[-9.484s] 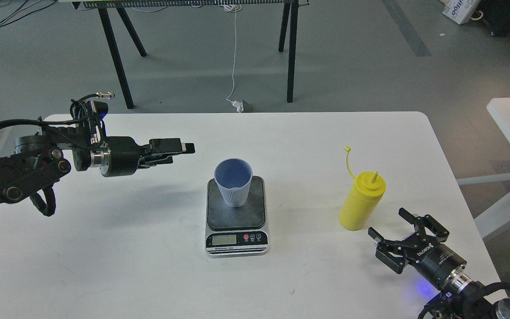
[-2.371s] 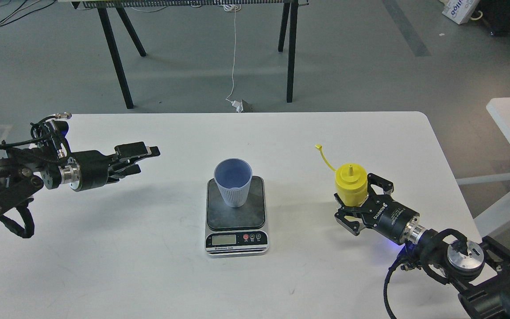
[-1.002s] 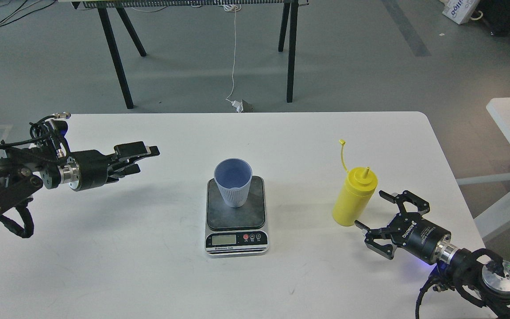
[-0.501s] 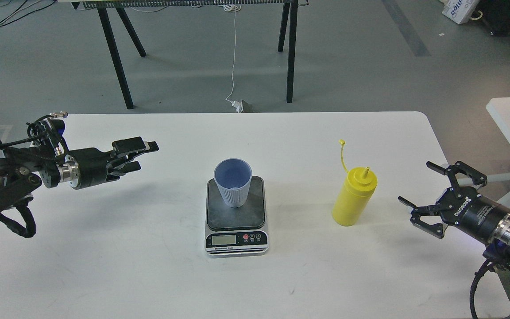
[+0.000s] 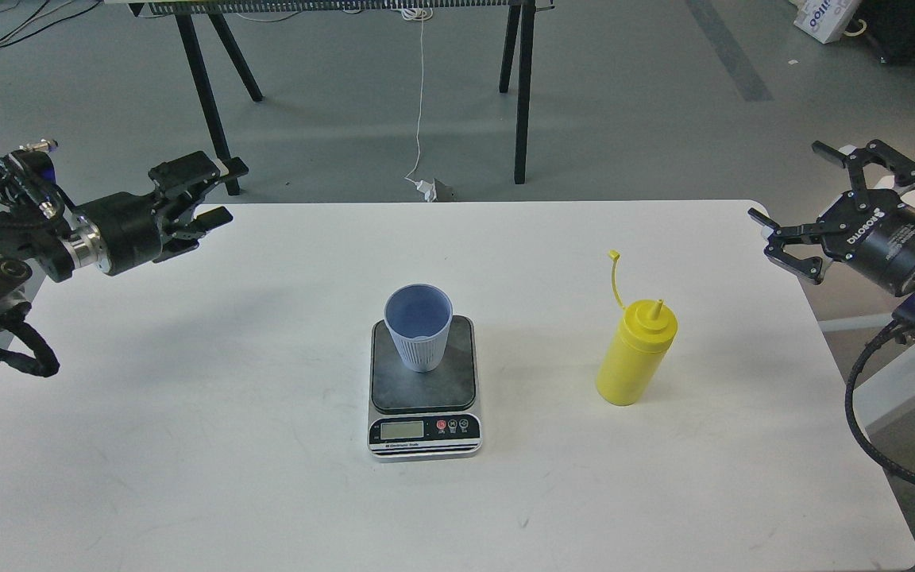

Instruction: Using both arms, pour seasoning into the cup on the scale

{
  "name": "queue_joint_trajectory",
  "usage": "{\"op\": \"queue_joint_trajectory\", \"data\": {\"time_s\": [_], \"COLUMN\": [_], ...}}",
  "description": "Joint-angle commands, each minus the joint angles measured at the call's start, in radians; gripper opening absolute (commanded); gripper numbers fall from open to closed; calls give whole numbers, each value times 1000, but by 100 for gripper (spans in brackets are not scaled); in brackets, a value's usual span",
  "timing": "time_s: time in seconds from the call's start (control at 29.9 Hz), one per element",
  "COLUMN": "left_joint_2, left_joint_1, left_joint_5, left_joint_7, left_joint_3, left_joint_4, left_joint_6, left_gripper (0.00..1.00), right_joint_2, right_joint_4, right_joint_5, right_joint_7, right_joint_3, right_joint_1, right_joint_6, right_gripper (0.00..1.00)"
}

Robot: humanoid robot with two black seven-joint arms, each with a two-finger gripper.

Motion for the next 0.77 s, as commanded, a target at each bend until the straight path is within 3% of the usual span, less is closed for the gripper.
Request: {"op": "queue_joint_trajectory", "data": {"time_s": [0.0,0.73], "left_joint_2": [-1,-9], "left_joint_1": [-42,-59], "left_joint_5": [-33,-36], "left_joint_7": [0,0], "left_joint_3": [-9,-15], "left_joint_4": [0,0], "left_joint_6": [0,0], "left_gripper": [100,100], "right_joint_2": [10,95], "right_joint_4": [-44,-179], "right_joint_5": [0,0], "right_joint_7": [0,1], "right_joint_3": [-9,-11], "right_joint_1": [42,144], "right_joint_6": [0,0], "right_gripper": [99,99]}}
